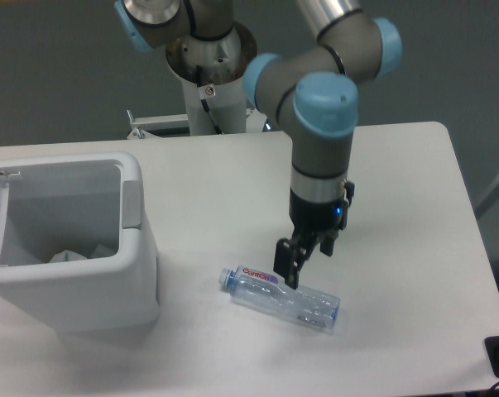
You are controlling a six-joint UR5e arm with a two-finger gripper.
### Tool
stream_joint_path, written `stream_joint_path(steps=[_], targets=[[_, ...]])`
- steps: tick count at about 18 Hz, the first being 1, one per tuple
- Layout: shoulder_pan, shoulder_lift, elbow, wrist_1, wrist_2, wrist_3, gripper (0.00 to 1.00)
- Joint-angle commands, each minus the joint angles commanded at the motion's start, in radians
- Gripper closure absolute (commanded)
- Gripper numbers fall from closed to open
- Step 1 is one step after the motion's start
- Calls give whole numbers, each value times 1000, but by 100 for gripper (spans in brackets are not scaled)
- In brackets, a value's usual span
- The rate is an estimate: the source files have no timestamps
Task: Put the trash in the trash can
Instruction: 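Move the open gripper back down to the clear plastic bottle, then grip the bottle and rotate it to align with the gripper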
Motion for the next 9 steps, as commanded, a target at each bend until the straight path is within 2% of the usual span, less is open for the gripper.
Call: stream_joint_path(steps=[2,7,9], targets=[[-5,-51,43,-2,8,-12,0],[-11,-92,16,-3,81,-14,0],[-21,-130,20,-2,120,-17,0]])
